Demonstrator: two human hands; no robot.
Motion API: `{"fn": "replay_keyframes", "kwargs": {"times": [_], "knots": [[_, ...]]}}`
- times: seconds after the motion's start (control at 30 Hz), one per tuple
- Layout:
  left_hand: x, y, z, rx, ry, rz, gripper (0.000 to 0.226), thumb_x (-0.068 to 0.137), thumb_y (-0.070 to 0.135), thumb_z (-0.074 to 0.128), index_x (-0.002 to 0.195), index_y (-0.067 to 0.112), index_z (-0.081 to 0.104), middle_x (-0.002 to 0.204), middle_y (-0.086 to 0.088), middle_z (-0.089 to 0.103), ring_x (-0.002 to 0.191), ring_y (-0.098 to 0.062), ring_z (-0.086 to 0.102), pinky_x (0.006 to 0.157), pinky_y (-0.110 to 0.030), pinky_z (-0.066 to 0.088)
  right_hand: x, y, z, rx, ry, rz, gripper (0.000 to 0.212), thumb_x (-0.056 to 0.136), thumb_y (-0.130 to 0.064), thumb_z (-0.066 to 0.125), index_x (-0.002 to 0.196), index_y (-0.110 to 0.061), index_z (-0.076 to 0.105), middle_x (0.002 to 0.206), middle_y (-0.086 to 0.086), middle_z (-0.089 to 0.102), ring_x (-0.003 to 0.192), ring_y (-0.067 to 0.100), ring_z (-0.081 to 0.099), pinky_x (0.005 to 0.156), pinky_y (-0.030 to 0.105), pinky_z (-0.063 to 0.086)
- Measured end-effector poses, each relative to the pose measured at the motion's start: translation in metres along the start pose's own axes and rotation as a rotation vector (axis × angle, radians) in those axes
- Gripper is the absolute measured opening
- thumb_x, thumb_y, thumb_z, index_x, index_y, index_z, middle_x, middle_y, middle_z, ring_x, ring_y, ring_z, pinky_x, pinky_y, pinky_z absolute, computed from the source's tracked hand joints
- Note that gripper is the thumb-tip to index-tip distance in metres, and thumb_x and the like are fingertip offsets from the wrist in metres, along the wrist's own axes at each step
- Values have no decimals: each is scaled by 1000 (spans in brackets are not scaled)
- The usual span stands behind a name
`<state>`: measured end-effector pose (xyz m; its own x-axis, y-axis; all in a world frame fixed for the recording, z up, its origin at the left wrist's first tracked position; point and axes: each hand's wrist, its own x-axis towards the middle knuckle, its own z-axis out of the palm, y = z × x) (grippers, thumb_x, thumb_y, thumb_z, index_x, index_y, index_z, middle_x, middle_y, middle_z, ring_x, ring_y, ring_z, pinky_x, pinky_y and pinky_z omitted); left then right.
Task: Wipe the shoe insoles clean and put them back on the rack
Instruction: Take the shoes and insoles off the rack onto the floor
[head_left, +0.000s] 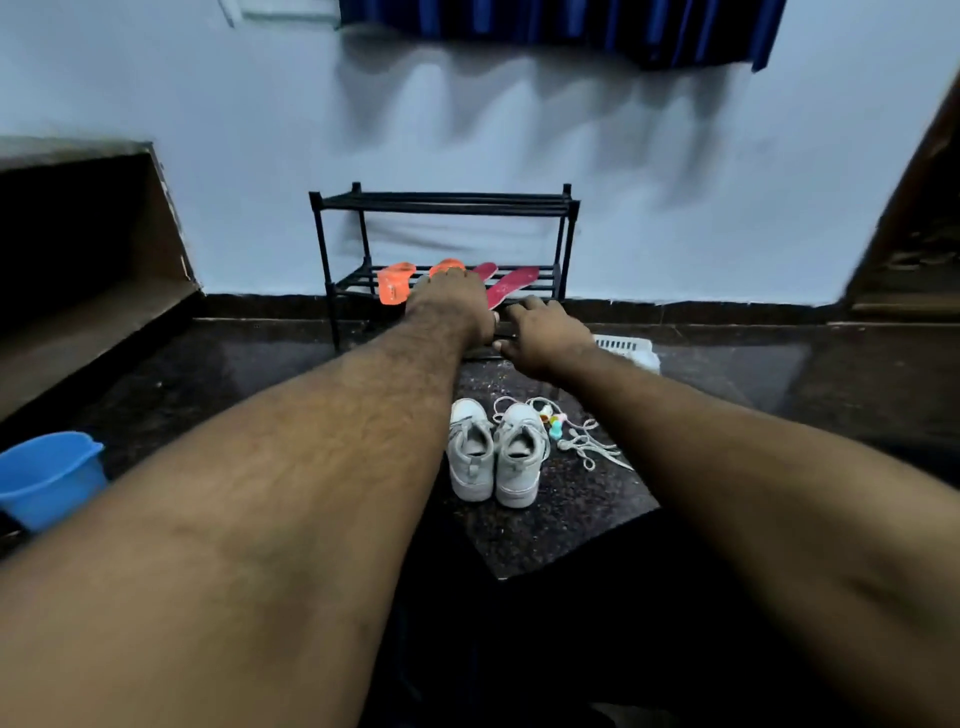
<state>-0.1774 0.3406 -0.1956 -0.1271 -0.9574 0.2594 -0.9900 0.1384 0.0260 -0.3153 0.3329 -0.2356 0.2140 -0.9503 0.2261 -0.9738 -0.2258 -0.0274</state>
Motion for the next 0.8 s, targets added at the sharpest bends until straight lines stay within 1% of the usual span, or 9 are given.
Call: {"fn": "replay_keyframes", "kwargs": {"times": [0.13,0.33,0.43,0.57,0.67,0.8], "knots": [[-18,5,-1,11,-7,-40,68,99,48,51,148,4,35,150,-18,43,139,-32,41,112,-42,34,-19,4,-5,8,32,13,61,93,-53,55,143,-18,43,148,4,40,132,30,40,102,50,45],[-14,10,11,55,-7,-12,67,100,49,47,148,4,34,150,-19,43,137,-33,42,112,-45,34,-16,19,8,33,68,8,59,94,-51,55,141,-17,44,144,5,42,128,30,42,100,49,46],[-6,12,26,77,21,23,66,99,50,49,145,4,38,146,-18,46,134,-34,44,111,-45,35,-3,21,9,74,78,-4,62,93,-50,56,143,-16,42,144,6,42,128,31,43,99,51,47],[4,0,52,60,89,82,57,97,47,53,135,5,47,135,-17,54,126,-32,51,106,-43,38,16,23,22,121,84,-9,61,92,-46,59,143,-17,42,142,7,43,126,32,45,98,52,48],[10,-18,81,10,81,85,52,95,42,56,130,4,50,129,-17,57,121,-34,52,104,-44,39,27,26,48,144,45,2,60,92,-46,59,142,-17,44,143,7,42,127,33,45,100,52,47],[0,-36,120,-26,-14,50,55,96,43,54,134,4,47,134,-18,55,126,-34,50,108,-44,36,28,24,92,151,-46,22,58,93,-45,59,139,-14,44,143,10,42,128,35,44,100,53,46]]}}
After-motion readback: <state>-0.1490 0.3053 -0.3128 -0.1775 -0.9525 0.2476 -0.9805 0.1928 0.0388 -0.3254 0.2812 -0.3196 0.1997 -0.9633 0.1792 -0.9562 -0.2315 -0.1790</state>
